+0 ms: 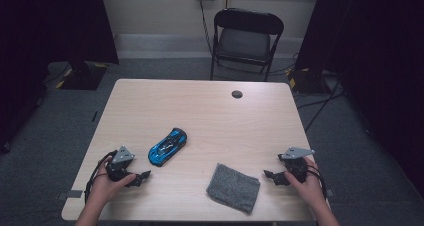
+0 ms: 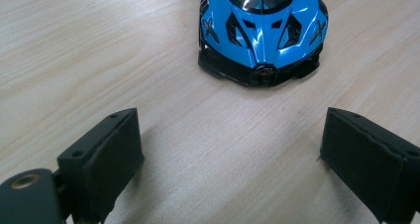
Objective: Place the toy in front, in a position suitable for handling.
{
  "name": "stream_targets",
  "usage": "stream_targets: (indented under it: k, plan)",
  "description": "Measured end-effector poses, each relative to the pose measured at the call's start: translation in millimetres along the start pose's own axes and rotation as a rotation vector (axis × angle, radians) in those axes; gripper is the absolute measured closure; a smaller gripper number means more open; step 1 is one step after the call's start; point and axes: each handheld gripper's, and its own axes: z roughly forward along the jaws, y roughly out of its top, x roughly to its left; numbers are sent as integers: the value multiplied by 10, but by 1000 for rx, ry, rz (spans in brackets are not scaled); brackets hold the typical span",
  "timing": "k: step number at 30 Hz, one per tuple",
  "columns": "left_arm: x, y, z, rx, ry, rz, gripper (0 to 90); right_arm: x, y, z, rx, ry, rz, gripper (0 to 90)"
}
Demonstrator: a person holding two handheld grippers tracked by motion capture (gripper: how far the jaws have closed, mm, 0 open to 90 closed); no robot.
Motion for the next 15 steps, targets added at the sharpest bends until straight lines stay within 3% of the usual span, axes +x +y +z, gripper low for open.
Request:
stream_targets:
  k: [9, 11, 12, 13, 14, 15]
  plan:
    - [-15, -6, -8, -2, 11, -22, 85, -2, 1, 1, 0, 2, -1, 99]
    - [-6, -11, -21, -15, -14, -54, 94, -4, 2, 2, 0, 3, -2, 98]
    - [9, 12, -50, -12, -12, -104, 122, -6, 3, 2, 1, 5, -2, 97]
    - [9, 12, -50, -12, -12, -104, 183, -6, 3, 2, 1, 5, -2, 97]
    - [17, 44, -82, -22, -11, -144, 191, -9, 4, 4, 1, 7, -4, 96]
    - [17, 44, -82, -22, -11, -144, 162, -10, 4, 4, 1, 8, -5, 95]
